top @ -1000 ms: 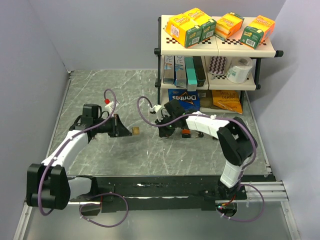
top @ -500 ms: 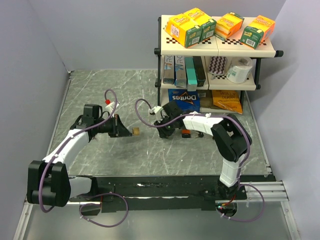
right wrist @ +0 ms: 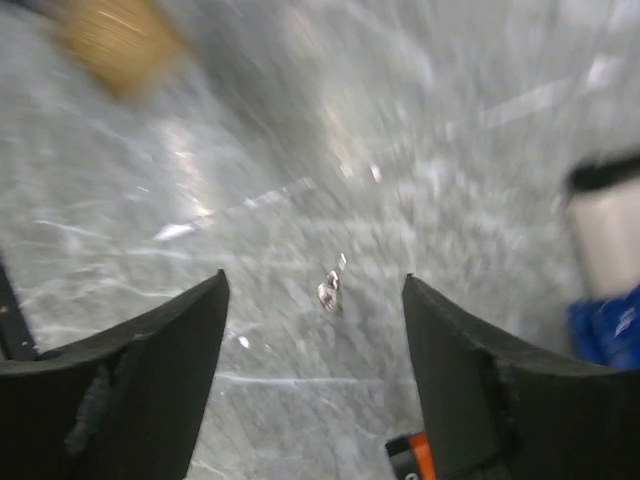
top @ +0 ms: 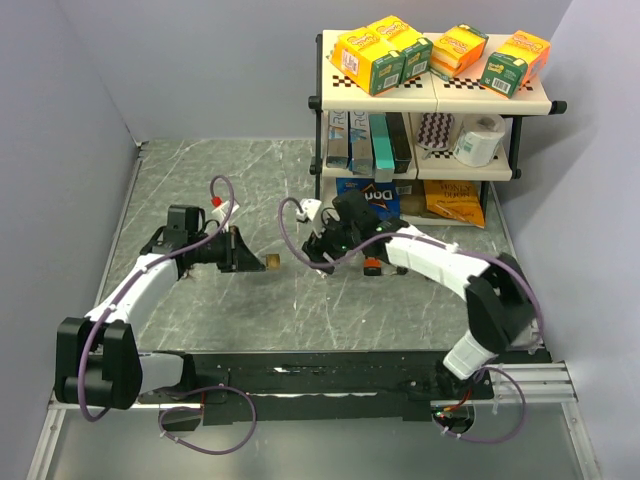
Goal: Lock with the key
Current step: Place the key at the center of the board, then place the lock at the center of the board.
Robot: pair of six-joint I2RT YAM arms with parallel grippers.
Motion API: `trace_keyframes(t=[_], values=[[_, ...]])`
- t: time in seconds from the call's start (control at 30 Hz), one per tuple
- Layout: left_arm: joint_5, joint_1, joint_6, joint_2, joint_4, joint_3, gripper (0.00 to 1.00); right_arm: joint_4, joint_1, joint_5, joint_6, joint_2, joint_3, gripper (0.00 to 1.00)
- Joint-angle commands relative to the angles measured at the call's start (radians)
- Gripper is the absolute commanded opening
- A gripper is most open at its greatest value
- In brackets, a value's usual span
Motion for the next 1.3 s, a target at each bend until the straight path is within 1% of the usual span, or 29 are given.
trace_keyframes(t=[0.0,0.07,0.1,0.2,0.3,0.5,0.63,0.77,0.87,0.97,1.0,1.07,1.1,1.17,1.2,1.23,1.27], values=[[0.072,-0.01,-0.006,0.017,-0.055,0.056,0.01,0.043,0.103,-0.036,-0.155,-0.125,0.0,0.8],[0.074,-0.015,-0.009,0.013,-0.074,0.056,0.01,0.018,0.156,-0.037,-0.214,-0.127,0.029,0.84],[0.077,-0.019,-0.009,0.008,-0.081,0.056,0.01,0.0,0.175,-0.043,-0.233,-0.124,0.053,0.9],[0.089,-0.036,0.001,-0.001,-0.108,0.059,0.01,-0.017,0.224,-0.052,-0.291,-0.113,0.086,0.92],[0.104,-0.056,0.007,-0.017,-0.114,0.058,0.01,-0.025,0.247,-0.083,-0.334,-0.104,0.09,0.92],[0.118,-0.087,-0.013,-0.058,-0.085,0.035,0.01,-0.011,0.272,-0.092,-0.373,-0.084,0.086,0.86],[0.124,-0.088,-0.032,-0.073,-0.073,0.02,0.01,-0.005,0.28,-0.08,-0.363,-0.067,0.094,0.78],[0.124,-0.088,-0.038,-0.078,-0.069,0.018,0.01,0.029,0.289,-0.05,-0.356,-0.053,0.09,0.76],[0.126,-0.09,-0.05,-0.08,-0.058,0.013,0.01,0.047,0.289,-0.027,-0.319,-0.039,0.098,0.72],[0.121,-0.09,-0.052,-0.081,-0.058,0.012,0.01,0.061,0.289,-0.008,-0.302,-0.039,0.094,0.65],[0.118,-0.09,-0.052,-0.083,-0.058,0.01,0.01,0.07,0.29,-0.003,-0.299,-0.041,0.092,0.58],[0.106,-0.088,-0.055,-0.087,-0.053,0.007,0.01,0.075,0.29,0.016,-0.282,-0.041,0.092,0.49],[0.105,-0.09,-0.058,-0.087,-0.05,0.006,0.02,0.073,0.29,0.023,-0.273,-0.041,0.095,0.41],[0.088,-0.088,-0.064,-0.093,-0.047,0.006,0.15,0.055,0.289,0.035,-0.221,-0.036,0.115,0.31],[0.077,-0.087,-0.068,-0.098,-0.045,0.007,0.23,0.038,0.286,0.039,-0.196,-0.032,0.13,0.23],[0.066,-0.073,-0.07,-0.103,-0.048,0.015,0.42,-0.011,0.286,0.041,-0.173,-0.025,0.159,0.2],[0.052,-0.059,-0.073,-0.107,-0.052,0.018,0.49,-0.032,0.28,0.033,-0.131,-0.024,0.169,0.18]])
